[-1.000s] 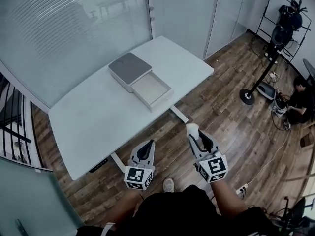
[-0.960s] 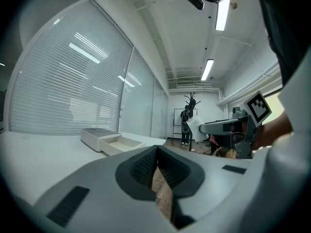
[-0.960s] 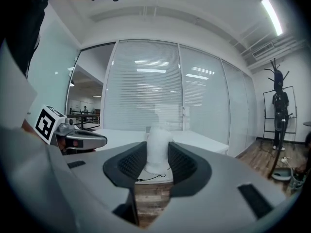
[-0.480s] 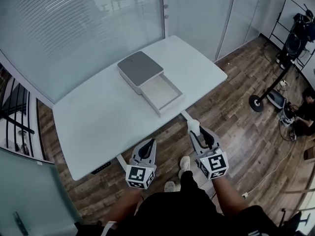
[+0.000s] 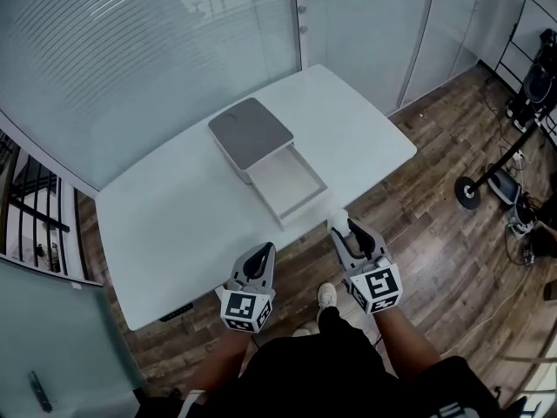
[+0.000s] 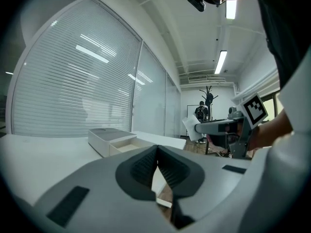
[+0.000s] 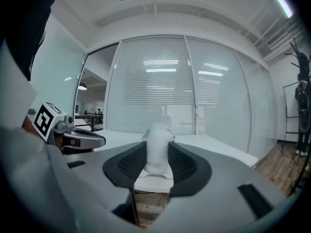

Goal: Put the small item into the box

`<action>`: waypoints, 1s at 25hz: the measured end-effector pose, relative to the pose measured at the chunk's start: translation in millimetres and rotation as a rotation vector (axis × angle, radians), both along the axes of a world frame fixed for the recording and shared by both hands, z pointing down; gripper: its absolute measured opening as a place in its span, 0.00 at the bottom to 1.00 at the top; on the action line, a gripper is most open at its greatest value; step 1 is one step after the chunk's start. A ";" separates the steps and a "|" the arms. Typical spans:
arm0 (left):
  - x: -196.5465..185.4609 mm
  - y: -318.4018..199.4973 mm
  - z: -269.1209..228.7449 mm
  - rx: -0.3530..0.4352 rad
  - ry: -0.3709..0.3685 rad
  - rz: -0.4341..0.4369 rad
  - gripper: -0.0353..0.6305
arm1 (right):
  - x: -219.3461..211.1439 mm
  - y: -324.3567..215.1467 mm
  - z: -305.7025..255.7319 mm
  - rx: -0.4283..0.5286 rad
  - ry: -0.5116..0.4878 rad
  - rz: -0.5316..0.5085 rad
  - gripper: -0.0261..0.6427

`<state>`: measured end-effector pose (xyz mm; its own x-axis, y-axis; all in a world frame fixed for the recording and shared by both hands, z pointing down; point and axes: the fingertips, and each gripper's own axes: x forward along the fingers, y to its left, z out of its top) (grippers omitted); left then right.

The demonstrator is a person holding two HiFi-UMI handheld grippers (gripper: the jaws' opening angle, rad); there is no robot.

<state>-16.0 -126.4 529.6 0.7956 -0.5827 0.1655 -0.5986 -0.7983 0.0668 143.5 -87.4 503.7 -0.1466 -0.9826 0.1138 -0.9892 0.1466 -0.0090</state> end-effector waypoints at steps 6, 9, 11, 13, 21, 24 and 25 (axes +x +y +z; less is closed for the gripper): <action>12.7 -40.3 -4.5 -0.008 0.005 -0.063 0.07 | 5.9 -48.6 8.5 -0.026 0.005 -0.101 0.26; 20.4 -54.0 -1.8 -0.014 0.003 -0.076 0.07 | 9.6 -67.9 11.7 -0.030 -0.003 -0.134 0.26; 23.8 -64.1 -0.5 -0.018 -0.001 -0.093 0.07 | 9.8 -81.4 11.3 -0.027 -0.005 -0.157 0.26; 26.0 -72.5 0.8 -0.020 -0.003 -0.113 0.07 | 8.9 -93.5 12.3 -0.030 -0.004 -0.179 0.26; 36.8 -94.5 10.8 -0.027 -0.021 -0.212 0.07 | 2.6 -122.2 30.6 -0.116 0.025 -0.323 0.25; 39.8 -104.4 8.9 -0.033 -0.022 -0.248 0.07 | -2.6 -134.1 35.4 -0.147 0.023 -0.389 0.25; 39.8 -105.7 8.7 -0.033 -0.026 -0.258 0.07 | -4.2 -136.4 36.8 -0.155 0.028 -0.406 0.26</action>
